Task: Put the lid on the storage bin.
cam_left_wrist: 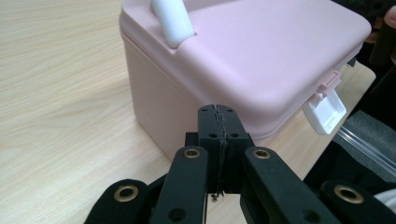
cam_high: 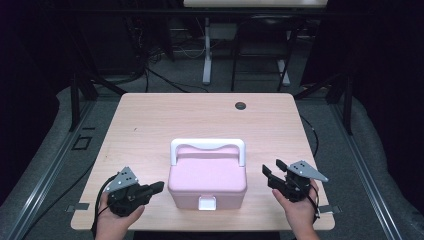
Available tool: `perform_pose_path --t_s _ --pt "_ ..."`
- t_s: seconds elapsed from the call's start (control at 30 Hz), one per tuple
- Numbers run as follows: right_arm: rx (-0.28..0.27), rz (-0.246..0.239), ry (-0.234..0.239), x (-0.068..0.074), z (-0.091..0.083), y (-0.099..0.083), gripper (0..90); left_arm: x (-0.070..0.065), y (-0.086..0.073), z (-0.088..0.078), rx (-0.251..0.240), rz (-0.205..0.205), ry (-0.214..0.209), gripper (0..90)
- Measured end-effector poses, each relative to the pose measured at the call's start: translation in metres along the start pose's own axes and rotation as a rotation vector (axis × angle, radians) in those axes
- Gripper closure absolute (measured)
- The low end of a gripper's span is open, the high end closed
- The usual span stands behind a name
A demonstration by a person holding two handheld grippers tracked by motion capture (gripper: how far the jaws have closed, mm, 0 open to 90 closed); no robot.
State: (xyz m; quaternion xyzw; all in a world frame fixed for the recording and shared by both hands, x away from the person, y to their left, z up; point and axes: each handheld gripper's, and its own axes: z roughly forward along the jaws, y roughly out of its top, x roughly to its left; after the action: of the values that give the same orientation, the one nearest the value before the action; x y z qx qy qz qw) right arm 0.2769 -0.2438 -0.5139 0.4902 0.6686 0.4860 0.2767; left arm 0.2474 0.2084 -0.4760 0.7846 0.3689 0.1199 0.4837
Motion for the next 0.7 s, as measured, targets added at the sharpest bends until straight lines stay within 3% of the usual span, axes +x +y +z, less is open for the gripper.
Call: perform_pose_path --t_s 0.37,0.7 --pt "-0.004 0.005 -0.004 -0.002 0.0 -0.001 42.8 0.01 0.001 0.001 -0.022 -0.019 0.024 89.5" --pt "-0.005 0.005 -0.005 -0.003 0.001 0.0 42.8 0.031 0.02 0.013 -0.057 -0.046 0.072 87.5"
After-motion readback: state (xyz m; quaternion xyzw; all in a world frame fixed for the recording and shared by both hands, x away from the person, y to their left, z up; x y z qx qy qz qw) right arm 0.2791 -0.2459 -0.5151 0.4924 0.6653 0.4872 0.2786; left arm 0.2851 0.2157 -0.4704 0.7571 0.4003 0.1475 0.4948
